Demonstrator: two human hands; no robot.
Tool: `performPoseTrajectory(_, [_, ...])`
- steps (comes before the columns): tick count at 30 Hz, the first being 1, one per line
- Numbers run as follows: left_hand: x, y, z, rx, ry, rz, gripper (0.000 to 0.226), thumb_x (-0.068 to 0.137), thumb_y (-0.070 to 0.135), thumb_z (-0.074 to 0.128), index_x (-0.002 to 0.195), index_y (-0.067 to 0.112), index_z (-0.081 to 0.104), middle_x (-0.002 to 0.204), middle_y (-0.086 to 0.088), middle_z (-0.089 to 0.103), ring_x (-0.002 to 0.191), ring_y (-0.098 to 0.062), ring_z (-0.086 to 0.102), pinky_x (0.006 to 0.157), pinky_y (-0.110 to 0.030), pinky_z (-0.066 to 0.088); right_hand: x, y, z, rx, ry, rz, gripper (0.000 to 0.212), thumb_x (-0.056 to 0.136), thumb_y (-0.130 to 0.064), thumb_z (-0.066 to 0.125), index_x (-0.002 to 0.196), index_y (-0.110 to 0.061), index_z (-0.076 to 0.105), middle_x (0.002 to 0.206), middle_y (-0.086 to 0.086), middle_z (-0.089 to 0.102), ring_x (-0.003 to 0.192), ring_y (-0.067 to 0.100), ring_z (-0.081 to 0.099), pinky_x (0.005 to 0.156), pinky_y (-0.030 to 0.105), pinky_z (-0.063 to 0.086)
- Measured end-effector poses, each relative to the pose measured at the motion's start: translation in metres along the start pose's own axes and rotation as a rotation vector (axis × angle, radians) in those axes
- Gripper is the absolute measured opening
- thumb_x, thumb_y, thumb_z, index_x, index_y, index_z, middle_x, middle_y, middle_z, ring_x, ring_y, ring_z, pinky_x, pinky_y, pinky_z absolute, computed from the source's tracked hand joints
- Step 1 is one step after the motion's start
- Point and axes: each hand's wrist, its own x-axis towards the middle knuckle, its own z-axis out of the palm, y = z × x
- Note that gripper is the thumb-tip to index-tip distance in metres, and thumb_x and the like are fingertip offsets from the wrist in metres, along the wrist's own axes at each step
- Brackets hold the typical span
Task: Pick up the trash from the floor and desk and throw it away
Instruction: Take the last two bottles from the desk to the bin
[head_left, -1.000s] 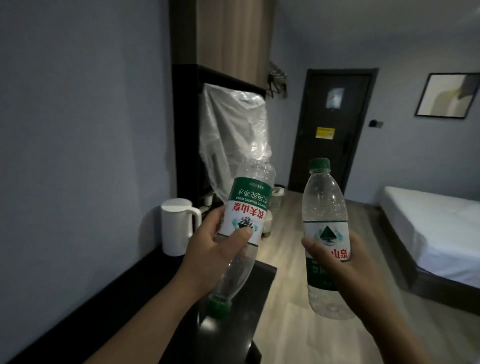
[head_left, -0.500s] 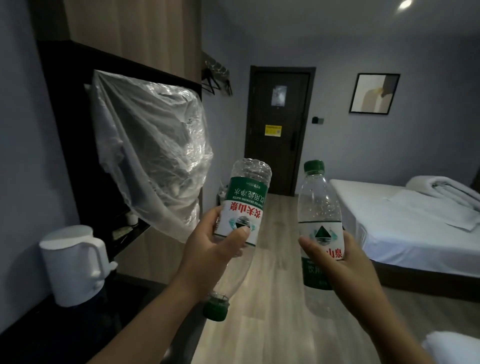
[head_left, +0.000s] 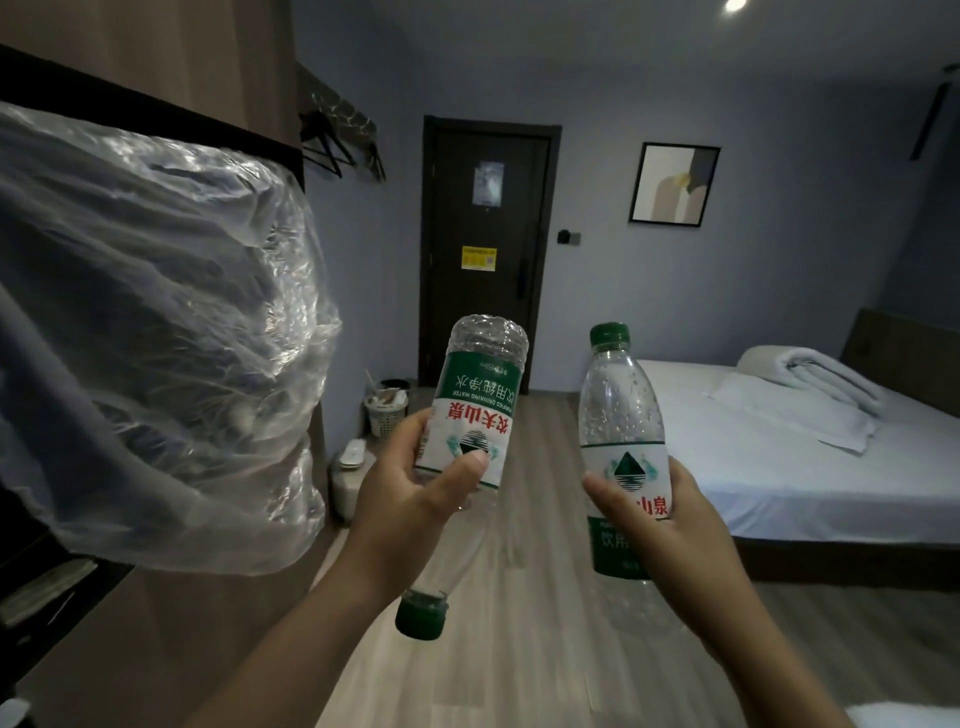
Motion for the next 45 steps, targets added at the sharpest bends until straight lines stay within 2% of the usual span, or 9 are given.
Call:
performPoseTrajectory(6, [0.095, -0.053, 0.035, 0.028, -0.021, -0.016, 0.063, 0.056, 0.050, 0.069, 0.113, 0.025, 0.059, 0.097, 0.001, 0.072, 0.086, -0.018, 0.070, 0.069, -0.032, 0.058, 0.104, 0.049, 0.002, 0.014, 0.031, 0.007, 0.065, 0.056, -0.071, 0.062, 0.108, -0.034, 0.051, 0.094, -0.012, 0.065, 0.079, 0.002, 0.066, 0.056, 0.013, 0.048])
performPoseTrajectory(10, [0.167, -0.079, 0.069, 0.046, 0.001, 0.004, 0.056, 0.059, 0.046, 0.070, 0.111, 0.030, 0.060, 0.097, 0.004, 0.072, 0.086, -0.016, 0.070, 0.066, -0.028, 0.056, 0.187, 0.078, -0.007, 0.048, 0.035, 0.001, 0.061, 0.054, -0.073, 0.062, 0.102, -0.037, 0.053, 0.090, -0.013, 0.067, 0.078, -0.009, 0.064, 0.051, 0.013, 0.049])
performPoseTrajectory(16, [0.266, -0.114, 0.112, 0.057, -0.001, -0.003, 0.056, 0.057, 0.050, 0.071, 0.110, 0.036, 0.059, 0.101, 0.005, 0.072, 0.090, -0.015, 0.070, 0.070, -0.032, 0.056, 0.302, 0.113, -0.019, 0.066, 0.020, 0.008, 0.063, 0.054, -0.070, 0.066, 0.104, -0.033, 0.057, 0.091, -0.011, 0.069, 0.074, -0.005, 0.066, 0.051, 0.012, 0.049])
performPoseTrajectory(19, [0.310, -0.136, 0.125, 0.075, 0.019, -0.027, 0.063, 0.055, 0.053, 0.072, 0.113, 0.034, 0.057, 0.102, 0.005, 0.071, 0.092, -0.015, 0.069, 0.074, -0.038, 0.058, 0.352, 0.133, -0.017, 0.043, 0.036, 0.014, 0.047, 0.068, -0.053, 0.073, 0.105, -0.026, 0.061, 0.088, -0.010, 0.069, 0.070, -0.009, 0.064, 0.045, 0.003, 0.041])
performPoseTrajectory(22, [0.358, -0.160, 0.131, 0.095, 0.044, -0.032, 0.060, 0.055, 0.053, 0.070, 0.110, 0.035, 0.057, 0.099, 0.007, 0.072, 0.089, -0.015, 0.070, 0.074, -0.038, 0.059, 0.405, 0.152, -0.008, 0.028, 0.014, 0.034, 0.047, 0.072, -0.051, 0.072, 0.109, -0.024, 0.061, 0.093, -0.008, 0.070, 0.076, 0.001, 0.066, 0.046, 0.006, 0.042])
performPoseTrajectory(29, [0.484, -0.223, 0.118, 0.125, 0.093, -0.011, 0.031, 0.081, 0.027, 0.071, 0.108, 0.035, 0.058, 0.094, 0.014, 0.071, 0.081, -0.006, 0.069, 0.062, -0.018, 0.055, 0.539, 0.182, 0.043, 0.028, 0.036, 0.027, 0.036, 0.073, -0.053, 0.071, 0.095, -0.027, 0.061, 0.085, -0.009, 0.069, 0.065, -0.011, 0.062, 0.040, 0.005, 0.039])
performPoseTrajectory(36, [0.621, -0.272, 0.090, 0.113, 0.104, -0.055, 0.033, 0.081, 0.023, 0.069, 0.110, 0.033, 0.058, 0.096, 0.010, 0.072, 0.081, -0.008, 0.069, 0.061, -0.020, 0.056, 0.674, 0.195, 0.114, 0.033, -0.007, 0.038, 0.028, 0.078, -0.049, 0.068, 0.094, -0.028, 0.060, 0.087, -0.008, 0.070, 0.067, -0.004, 0.065, 0.044, 0.010, 0.044])
performPoseTrajectory(41, [0.702, -0.314, 0.083, 0.140, 0.122, -0.082, 0.031, 0.080, 0.024, 0.069, 0.108, 0.033, 0.059, 0.094, 0.014, 0.071, 0.078, -0.004, 0.068, 0.058, -0.015, 0.052, 0.755, 0.218, 0.148, 0.045, -0.038, 0.065, 0.025, 0.078, -0.047, 0.067, 0.095, -0.030, 0.059, 0.088, -0.007, 0.070, 0.073, 0.005, 0.069, 0.055, 0.021, 0.051])
performPoseTrajectory(45, [0.771, -0.356, 0.085, 0.174, 0.145, -0.108, 0.031, 0.079, 0.028, 0.069, 0.107, 0.036, 0.060, 0.094, 0.014, 0.071, 0.075, -0.005, 0.067, 0.059, -0.018, 0.051, 0.835, 0.245, 0.170, 0.011, -0.067, 0.052, 0.026, 0.081, -0.046, 0.065, 0.099, -0.028, 0.061, 0.092, -0.009, 0.069, 0.076, 0.002, 0.066, 0.053, 0.015, 0.046])
